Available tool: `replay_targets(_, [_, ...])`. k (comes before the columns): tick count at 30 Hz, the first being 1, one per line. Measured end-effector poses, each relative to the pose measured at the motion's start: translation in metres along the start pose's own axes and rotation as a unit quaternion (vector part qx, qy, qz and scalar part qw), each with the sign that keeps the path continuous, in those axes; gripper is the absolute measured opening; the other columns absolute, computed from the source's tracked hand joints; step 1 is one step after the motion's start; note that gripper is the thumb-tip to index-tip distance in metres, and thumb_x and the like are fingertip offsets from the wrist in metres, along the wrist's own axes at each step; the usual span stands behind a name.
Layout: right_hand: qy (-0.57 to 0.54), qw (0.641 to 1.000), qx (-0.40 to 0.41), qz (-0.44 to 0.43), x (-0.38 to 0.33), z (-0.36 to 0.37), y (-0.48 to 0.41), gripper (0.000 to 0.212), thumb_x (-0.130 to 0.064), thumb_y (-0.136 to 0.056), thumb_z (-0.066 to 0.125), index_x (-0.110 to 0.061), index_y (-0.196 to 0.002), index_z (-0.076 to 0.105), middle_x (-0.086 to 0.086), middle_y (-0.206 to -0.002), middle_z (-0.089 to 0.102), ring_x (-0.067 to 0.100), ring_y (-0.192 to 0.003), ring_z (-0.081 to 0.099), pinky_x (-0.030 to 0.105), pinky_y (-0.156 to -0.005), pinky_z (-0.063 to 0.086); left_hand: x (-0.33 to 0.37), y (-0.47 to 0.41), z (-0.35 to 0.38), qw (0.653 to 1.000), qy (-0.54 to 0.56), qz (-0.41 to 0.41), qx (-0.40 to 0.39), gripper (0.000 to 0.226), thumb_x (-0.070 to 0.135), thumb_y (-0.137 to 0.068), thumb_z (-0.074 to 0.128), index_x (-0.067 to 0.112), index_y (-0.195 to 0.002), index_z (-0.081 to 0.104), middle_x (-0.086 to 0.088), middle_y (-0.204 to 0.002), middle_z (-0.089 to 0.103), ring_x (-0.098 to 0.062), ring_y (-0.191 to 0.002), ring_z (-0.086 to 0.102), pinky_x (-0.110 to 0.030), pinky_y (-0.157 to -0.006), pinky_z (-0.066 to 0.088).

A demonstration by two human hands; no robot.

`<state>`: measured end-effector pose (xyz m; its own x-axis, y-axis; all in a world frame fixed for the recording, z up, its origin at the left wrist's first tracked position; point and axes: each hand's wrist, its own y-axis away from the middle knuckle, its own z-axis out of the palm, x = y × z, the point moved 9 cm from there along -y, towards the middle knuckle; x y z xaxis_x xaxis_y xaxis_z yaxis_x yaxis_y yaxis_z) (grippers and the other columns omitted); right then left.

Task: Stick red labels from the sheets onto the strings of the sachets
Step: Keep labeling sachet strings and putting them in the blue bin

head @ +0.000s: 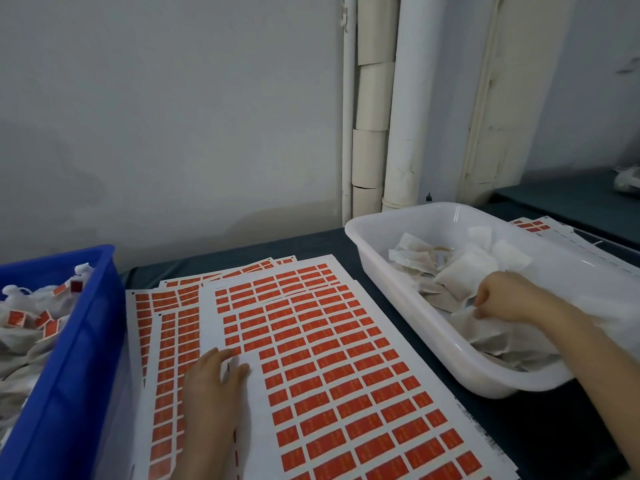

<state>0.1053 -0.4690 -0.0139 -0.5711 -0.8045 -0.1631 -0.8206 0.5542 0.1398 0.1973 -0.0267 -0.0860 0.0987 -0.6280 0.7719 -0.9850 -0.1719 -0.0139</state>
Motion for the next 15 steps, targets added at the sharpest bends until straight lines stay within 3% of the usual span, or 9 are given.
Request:
replay_targets(3, [-0.134, 0.991, -0.019, -0.017, -0.007, -0.001, 0.005, 0.005, -0.017, -0.078, 0.069, -0.020, -0.081, 0.066, 0.004, -0.092, 0.063, 0.020, -0.081, 0.057, 0.026, -0.061, 0.046, -0.001, -0.001, 0.000, 1.000, 0.003, 0.000, 0.002, 0.037, 0.025, -0.088, 0.063, 0.015, -0.123, 0.058, -0.005, -0.136, 0.053, -0.029, -0.124, 0.049, -0.049, -0.106, 0.034])
replay_targets(5, [-0.154, 0.987, -0.029, -0.035, -0.012, 0.002, 0.008, 0.015, -0.012, -0.078, 0.067, -0.026, -0.080, 0.064, 0.000, -0.089, 0.060, 0.015, -0.073, 0.055, 0.021, -0.053, 0.042, -0.001, -0.001, 0.001, 1.000, 0.006, 0.001, 0.002, 0.037, 0.025, -0.088, 0.062, 0.015, -0.123, 0.058, -0.005, -0.136, 0.053, -0.028, -0.123, 0.050, -0.049, -0.106, 0.034])
replay_targets(8, [-0.164, 0.984, 0.006, -0.074, -0.023, -0.002, 0.010, 0.038, -0.007, -0.073, 0.072, -0.035, -0.093, 0.056, -0.011, -0.087, 0.053, 0.003, -0.076, 0.051, 0.016, -0.057, 0.037, -0.002, -0.002, 0.001, 1.000, 0.006, 0.002, 0.004, 0.037, 0.025, -0.088, 0.062, 0.016, -0.123, 0.058, -0.004, -0.136, 0.053, -0.028, -0.123, 0.050, -0.048, -0.106, 0.034])
replay_targets(10, [-0.208, 0.975, 0.031, -0.067, -0.026, -0.008, 0.011, 0.048, -0.010, -0.070, 0.076, -0.033, -0.104, 0.051, -0.010, -0.088, 0.055, 0.008, -0.080, 0.055, 0.023, -0.064, 0.042, -0.002, -0.002, 0.001, 1.000, 0.005, 0.003, 0.005, 0.037, 0.026, -0.088, 0.062, 0.016, -0.123, 0.058, -0.004, -0.136, 0.053, -0.027, -0.124, 0.049, -0.048, -0.106, 0.034])
replay_targets(15, [-0.251, 0.950, 0.161, -0.095, -0.050, -0.051, 0.027, 0.031, -0.012, -0.082, 0.064, -0.035, -0.099, 0.051, -0.010, -0.088, 0.061, 0.007, -0.076, 0.055, 0.023, -0.051, 0.043, -0.002, -0.003, 0.002, 1.000, -0.008, 0.007, 0.015, 0.036, 0.027, -0.089, 0.060, 0.018, -0.124, 0.058, -0.002, -0.137, 0.052, -0.025, -0.126, 0.047, -0.046, -0.108, 0.032])
